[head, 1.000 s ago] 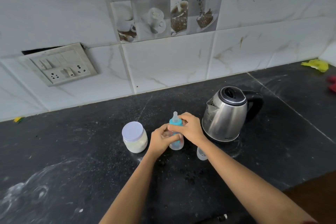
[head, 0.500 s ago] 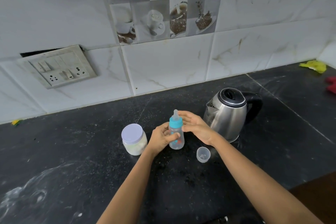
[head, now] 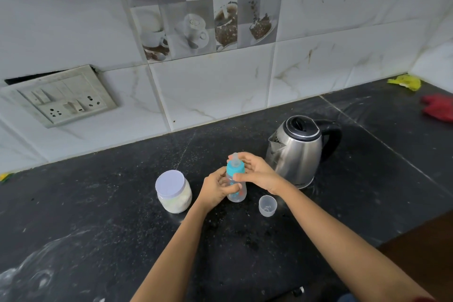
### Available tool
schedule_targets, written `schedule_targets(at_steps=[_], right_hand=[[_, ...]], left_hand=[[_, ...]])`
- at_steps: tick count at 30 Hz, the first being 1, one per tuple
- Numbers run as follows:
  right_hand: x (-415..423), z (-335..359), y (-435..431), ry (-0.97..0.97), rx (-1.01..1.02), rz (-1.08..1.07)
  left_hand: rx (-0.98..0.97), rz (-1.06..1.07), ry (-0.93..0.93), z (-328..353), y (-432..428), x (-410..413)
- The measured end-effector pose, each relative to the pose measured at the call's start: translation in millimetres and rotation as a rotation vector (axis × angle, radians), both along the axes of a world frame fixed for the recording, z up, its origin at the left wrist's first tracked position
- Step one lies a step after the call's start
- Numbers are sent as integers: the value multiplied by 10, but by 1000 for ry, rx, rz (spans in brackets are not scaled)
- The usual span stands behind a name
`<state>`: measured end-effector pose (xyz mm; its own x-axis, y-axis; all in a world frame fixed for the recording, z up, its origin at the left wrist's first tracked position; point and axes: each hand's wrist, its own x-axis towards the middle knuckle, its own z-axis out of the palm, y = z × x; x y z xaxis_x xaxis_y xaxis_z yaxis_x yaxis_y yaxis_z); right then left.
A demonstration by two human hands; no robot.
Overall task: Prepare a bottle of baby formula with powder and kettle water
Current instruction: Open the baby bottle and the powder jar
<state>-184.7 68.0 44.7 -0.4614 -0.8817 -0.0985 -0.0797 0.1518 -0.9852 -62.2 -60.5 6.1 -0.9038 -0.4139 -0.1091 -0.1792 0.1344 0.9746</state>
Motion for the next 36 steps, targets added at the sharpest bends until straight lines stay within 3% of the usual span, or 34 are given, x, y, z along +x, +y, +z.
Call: schedule_targets(at_steps=[6,10,20,36], right_hand=[[-31,175,-21,-136,-159,-200],[-96,206,161,-48,-152,-179],[-133,89,787,485,295,-22],[112,-275,826,678,525,81]], left_hand=[[-43,83,-22,-113,-7,4],[-99,172,-41,-190,40,-27],[-123,231,-74,-263,165,-47],[-150,326,-113,-383,273,216]])
